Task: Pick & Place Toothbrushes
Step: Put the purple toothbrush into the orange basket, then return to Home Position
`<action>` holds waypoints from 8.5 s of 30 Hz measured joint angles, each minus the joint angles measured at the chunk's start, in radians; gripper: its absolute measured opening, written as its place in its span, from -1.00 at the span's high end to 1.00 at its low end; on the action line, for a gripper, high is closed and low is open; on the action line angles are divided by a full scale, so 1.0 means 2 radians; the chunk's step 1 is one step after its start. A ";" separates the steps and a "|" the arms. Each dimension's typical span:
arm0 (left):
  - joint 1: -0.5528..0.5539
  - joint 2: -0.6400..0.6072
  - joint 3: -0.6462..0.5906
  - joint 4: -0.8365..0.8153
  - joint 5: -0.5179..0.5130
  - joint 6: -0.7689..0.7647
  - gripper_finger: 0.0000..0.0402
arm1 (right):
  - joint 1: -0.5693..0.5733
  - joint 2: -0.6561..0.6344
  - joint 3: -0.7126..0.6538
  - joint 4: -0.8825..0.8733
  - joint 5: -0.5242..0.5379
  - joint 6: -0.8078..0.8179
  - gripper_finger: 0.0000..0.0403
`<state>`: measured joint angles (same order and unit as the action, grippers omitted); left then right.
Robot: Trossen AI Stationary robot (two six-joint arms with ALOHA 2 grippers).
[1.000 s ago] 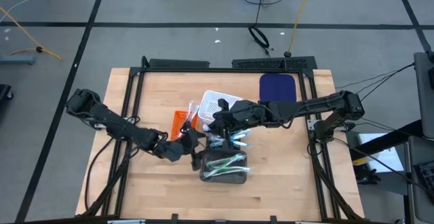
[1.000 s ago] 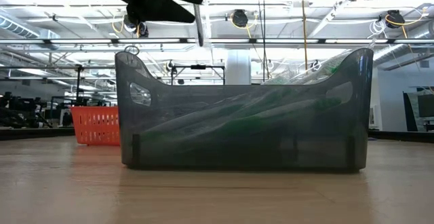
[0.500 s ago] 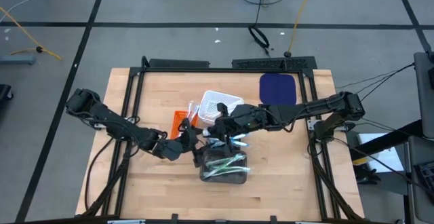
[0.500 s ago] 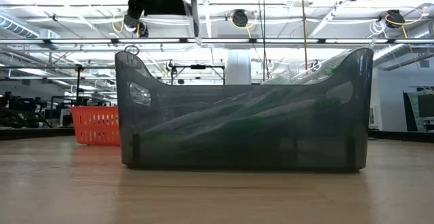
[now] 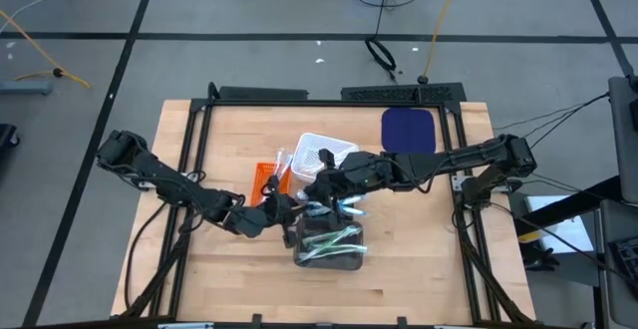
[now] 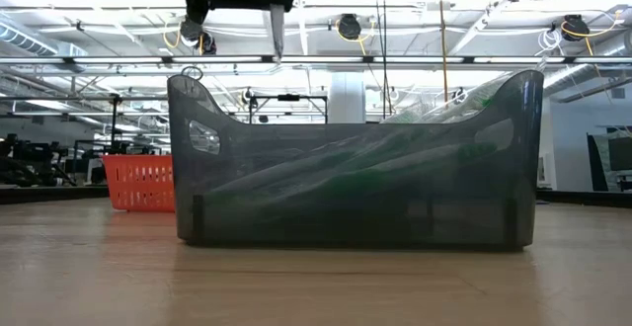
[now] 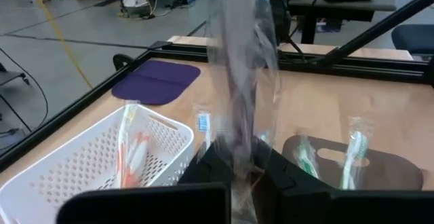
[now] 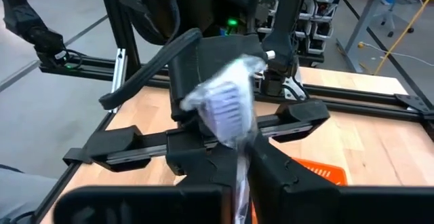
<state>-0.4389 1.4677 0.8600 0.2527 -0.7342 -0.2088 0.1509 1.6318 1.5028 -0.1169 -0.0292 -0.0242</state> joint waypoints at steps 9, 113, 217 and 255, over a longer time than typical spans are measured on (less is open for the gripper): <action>-0.019 -0.010 0.000 -0.039 -0.066 -0.014 0.95 | 0.000 -0.021 0.000 -0.079 -0.001 -0.002 0.64; 0.120 -0.361 -0.211 -0.227 0.042 -0.103 0.13 | 0.066 -0.673 -0.591 0.152 0.224 0.002 0.94; 0.176 -0.606 -0.413 -0.113 0.166 -0.019 0.13 | -0.101 -0.804 -0.744 0.097 0.028 0.111 0.94; 0.176 -0.606 -0.413 -0.113 0.166 -0.019 0.13 | -0.101 -0.804 -0.744 0.097 0.029 0.111 0.93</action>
<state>-0.0872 0.2550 0.0345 0.0277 -0.4023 -0.2464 -0.0509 0.0242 0.0139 0.0780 0.0280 0.1970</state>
